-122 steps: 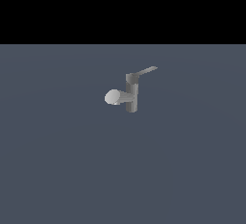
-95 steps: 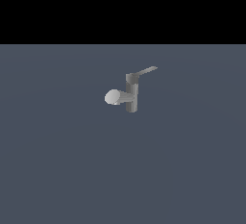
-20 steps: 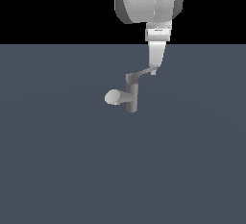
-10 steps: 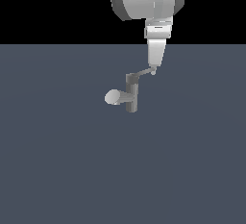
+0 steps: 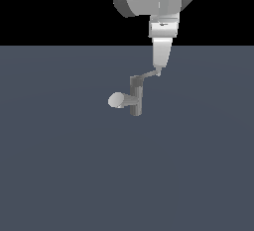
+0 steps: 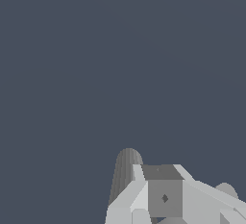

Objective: Turn on the faucet by rotating a designated handle.

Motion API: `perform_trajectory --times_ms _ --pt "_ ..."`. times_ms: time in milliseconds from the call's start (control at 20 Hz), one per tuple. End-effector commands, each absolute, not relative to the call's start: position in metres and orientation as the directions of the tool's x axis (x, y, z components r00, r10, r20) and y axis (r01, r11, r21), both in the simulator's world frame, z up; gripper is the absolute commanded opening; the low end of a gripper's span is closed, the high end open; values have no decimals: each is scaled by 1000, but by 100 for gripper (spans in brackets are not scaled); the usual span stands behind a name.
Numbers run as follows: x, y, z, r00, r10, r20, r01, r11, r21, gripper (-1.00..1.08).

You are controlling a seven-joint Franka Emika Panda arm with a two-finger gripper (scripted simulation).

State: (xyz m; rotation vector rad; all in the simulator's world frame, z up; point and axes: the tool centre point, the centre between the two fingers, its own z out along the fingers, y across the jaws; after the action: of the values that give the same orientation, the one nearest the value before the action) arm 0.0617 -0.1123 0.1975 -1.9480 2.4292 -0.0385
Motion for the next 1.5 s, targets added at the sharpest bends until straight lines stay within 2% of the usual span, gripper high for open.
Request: perform_trajectory --times_ms 0,950,1050,1450 --pt "56 -105 194 -214 -977 -7 -976 214 -28 -100" --pt "5 -62 182 -224 -975 0 -975 224 -1 -100" --pt "16 -74 197 -238 -971 -6 -971 238 -34 -100" --pt "15 -19 187 -229 -973 -2 -973 229 -12 -100"
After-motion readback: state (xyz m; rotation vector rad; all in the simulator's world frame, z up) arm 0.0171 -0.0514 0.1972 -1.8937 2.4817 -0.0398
